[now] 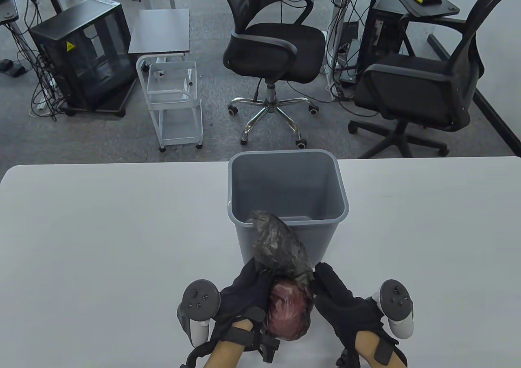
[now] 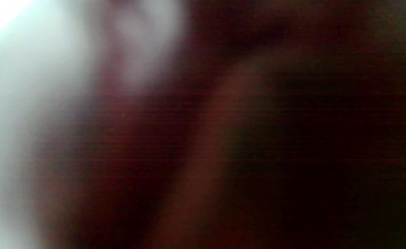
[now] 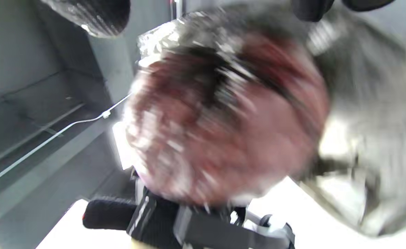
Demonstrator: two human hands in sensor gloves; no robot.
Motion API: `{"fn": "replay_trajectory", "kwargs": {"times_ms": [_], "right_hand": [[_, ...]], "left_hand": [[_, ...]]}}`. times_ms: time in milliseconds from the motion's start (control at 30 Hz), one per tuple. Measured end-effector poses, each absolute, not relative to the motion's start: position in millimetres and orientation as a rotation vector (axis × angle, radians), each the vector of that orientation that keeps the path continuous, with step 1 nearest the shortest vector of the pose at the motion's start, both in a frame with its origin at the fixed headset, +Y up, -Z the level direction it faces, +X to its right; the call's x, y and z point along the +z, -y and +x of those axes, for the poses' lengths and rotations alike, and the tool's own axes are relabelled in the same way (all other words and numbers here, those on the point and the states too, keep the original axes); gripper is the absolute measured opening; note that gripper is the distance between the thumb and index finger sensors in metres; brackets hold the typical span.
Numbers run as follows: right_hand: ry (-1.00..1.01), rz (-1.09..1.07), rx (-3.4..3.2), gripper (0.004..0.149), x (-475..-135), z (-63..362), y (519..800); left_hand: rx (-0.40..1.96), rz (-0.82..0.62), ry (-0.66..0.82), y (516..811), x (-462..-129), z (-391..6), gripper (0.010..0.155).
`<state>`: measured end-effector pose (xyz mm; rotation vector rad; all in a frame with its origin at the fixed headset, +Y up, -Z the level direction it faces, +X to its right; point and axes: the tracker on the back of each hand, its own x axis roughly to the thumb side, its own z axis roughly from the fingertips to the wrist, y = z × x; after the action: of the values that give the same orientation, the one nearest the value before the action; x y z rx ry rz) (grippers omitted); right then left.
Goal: Twist garbage bag top to tighten it
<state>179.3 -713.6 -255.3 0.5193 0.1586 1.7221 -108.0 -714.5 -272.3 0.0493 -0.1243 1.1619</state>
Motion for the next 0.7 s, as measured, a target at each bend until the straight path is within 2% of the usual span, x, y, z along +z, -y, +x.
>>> {"fn": "replay_trajectory", "kwargs": {"times_ms": [100,200,300,500,600,700], "right_hand": [[-0.156,0.461,1.697,0.088,-257,186,716],[-0.160,0.426,1.646,0.087,-258,189,720],[-0.164,0.418,1.670,0.087,-258,190,720],[-0.122,0.420,1.710,0.087,-259,194,718],[-0.043,0.411,1.856,0.087,-258,201,710],[0.088,0.430,2.161,0.088,-256,209,696]], "left_hand": [[0.996,-0.023,0.111,726,-279,-105,0.058],[1.042,-0.085,0.098,730,-281,-105,0.067],[1.044,-0.063,0.101,725,-280,-109,0.072],[1.044,0.023,0.103,711,-276,-117,0.071],[1.003,0.112,0.110,698,-272,-125,0.071],[0.841,0.264,0.143,676,-264,-132,0.071]]}}
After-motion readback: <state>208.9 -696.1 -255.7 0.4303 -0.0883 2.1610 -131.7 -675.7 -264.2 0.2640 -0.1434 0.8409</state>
